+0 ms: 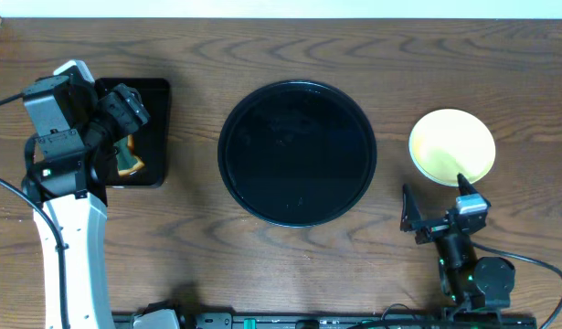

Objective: Clean dirty plates on tray and stack at the side

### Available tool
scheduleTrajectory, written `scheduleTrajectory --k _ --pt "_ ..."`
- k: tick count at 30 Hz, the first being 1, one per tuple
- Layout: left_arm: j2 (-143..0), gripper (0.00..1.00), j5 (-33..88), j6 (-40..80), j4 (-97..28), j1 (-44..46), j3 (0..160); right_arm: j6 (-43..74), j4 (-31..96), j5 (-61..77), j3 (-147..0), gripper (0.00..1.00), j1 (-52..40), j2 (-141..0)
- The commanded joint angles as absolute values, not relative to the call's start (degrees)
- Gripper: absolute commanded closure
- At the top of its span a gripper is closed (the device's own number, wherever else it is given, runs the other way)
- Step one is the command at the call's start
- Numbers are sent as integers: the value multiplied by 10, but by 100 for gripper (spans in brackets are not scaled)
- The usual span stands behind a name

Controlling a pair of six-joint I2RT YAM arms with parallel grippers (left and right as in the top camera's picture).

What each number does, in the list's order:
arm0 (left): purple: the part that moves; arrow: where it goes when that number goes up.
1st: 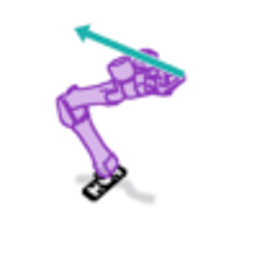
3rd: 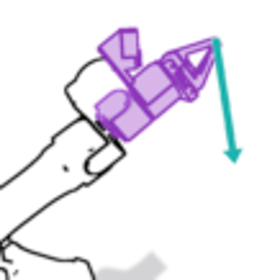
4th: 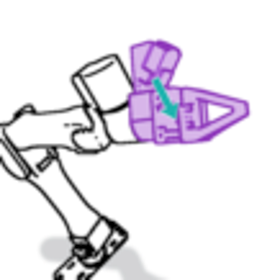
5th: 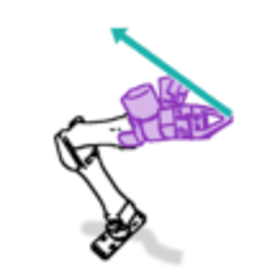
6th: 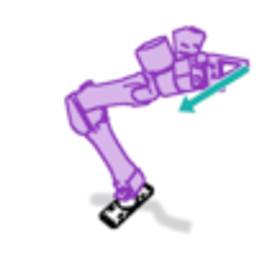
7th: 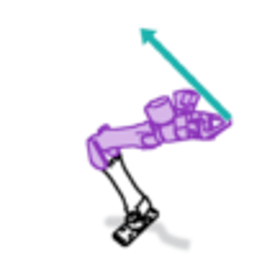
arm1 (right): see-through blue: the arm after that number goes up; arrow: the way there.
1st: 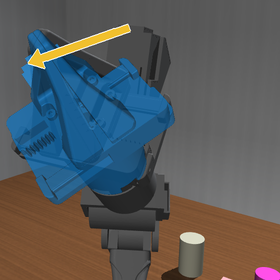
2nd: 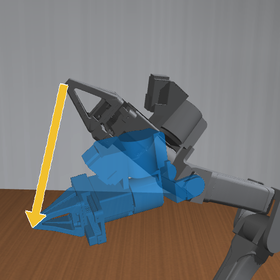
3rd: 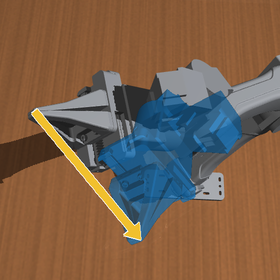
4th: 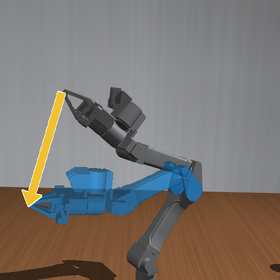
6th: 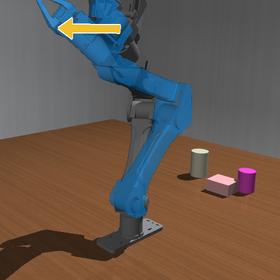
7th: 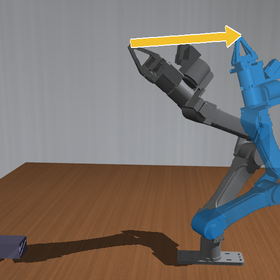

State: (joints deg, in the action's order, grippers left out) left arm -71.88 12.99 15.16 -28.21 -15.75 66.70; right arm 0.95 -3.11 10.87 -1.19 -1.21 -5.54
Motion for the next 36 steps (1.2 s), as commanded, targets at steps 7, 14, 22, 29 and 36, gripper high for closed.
scheduleTrajectory --k 7,14,22,29,36 --pt "-722 20 131 151 -282 -159 676 1 36 103 -3 1 -17 -3" --pt "-722 20 131 151 -282 -159 676 1 33 108 -3 1 -18 -3" --pt "-722 20 131 151 -282 -159 676 1 33 108 -3 1 -18 -3" --pt "-722 20 131 151 -282 -159 676 1 33 108 -3 1 -18 -3" --pt "-722 20 131 151 -282 -158 676 1 33 108 -3 1 -18 -3"
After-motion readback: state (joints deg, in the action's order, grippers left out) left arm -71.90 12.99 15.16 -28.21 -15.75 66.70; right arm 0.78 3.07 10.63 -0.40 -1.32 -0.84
